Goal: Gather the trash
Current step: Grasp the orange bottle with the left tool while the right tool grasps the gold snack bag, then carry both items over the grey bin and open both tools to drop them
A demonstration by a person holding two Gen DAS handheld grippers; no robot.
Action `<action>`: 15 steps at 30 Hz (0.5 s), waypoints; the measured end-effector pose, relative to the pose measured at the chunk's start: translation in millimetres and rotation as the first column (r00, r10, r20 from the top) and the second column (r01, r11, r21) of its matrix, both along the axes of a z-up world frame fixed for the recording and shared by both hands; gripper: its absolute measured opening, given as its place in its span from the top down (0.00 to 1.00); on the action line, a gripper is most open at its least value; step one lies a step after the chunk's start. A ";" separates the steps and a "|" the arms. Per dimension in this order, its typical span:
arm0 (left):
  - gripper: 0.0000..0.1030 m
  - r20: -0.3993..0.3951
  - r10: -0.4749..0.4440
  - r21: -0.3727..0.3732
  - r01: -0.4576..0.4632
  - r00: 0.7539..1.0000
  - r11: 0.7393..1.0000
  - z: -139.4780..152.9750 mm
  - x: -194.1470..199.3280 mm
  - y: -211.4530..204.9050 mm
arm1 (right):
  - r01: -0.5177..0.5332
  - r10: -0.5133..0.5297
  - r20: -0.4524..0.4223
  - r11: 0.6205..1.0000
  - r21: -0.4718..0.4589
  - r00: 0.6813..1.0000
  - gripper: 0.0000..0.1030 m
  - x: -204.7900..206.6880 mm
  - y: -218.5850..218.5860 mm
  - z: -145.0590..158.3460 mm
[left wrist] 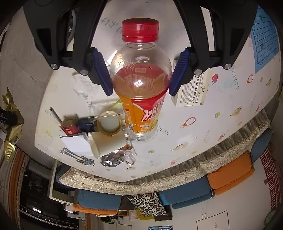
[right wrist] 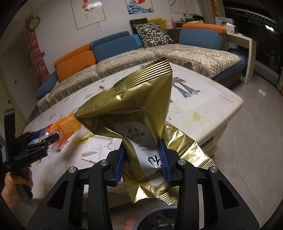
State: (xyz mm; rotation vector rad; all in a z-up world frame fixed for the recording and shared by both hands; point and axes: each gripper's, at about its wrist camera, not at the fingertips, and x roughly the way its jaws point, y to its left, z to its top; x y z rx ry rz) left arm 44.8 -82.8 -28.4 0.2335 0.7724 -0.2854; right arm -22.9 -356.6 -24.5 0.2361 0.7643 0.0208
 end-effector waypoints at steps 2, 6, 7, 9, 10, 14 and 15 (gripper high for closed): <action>0.39 0.019 -0.037 -0.007 0.037 0.999 0.999 9.0 -15.3 -9.7 | 0.028 -0.028 -0.010 0.999 0.019 1.000 0.64 -19.2 -14.0 -1.6; 0.39 0.050 -0.096 -0.003 0.096 0.994 0.995 20.7 -41.7 -29.5 | 0.083 -0.082 -0.053 0.996 0.023 0.995 0.64 -57.7 -40.3 -16.1; 0.39 0.059 -0.102 -0.003 0.103 0.993 0.995 23.0 -47.7 -34.2 | 0.088 -0.085 -0.063 0.996 0.034 0.994 0.64 -67.6 -44.5 -21.8; 0.39 0.059 -0.129 -0.020 0.130 0.990 0.991 26.2 -57.3 -41.5 | 0.106 -0.102 -0.091 0.994 0.039 0.991 0.64 -85.0 -52.3 -34.3; 0.39 0.055 -0.145 -0.026 0.146 0.988 0.989 27.1 -61.4 -45.2 | 0.110 -0.104 -0.107 0.993 0.052 0.989 0.64 -92.1 -55.7 -41.3; 0.39 0.025 -0.239 -0.030 0.239 0.971 0.970 21.8 -86.5 -72.9 | 0.138 -0.123 -0.181 0.988 0.072 0.976 0.64 -113.4 -61.8 -75.1; 0.39 0.011 -0.264 -0.029 0.264 0.964 0.964 17.4 -92.8 -81.3 | 0.149 -0.130 -0.204 0.986 0.081 0.970 0.64 -117.2 -63.5 -85.7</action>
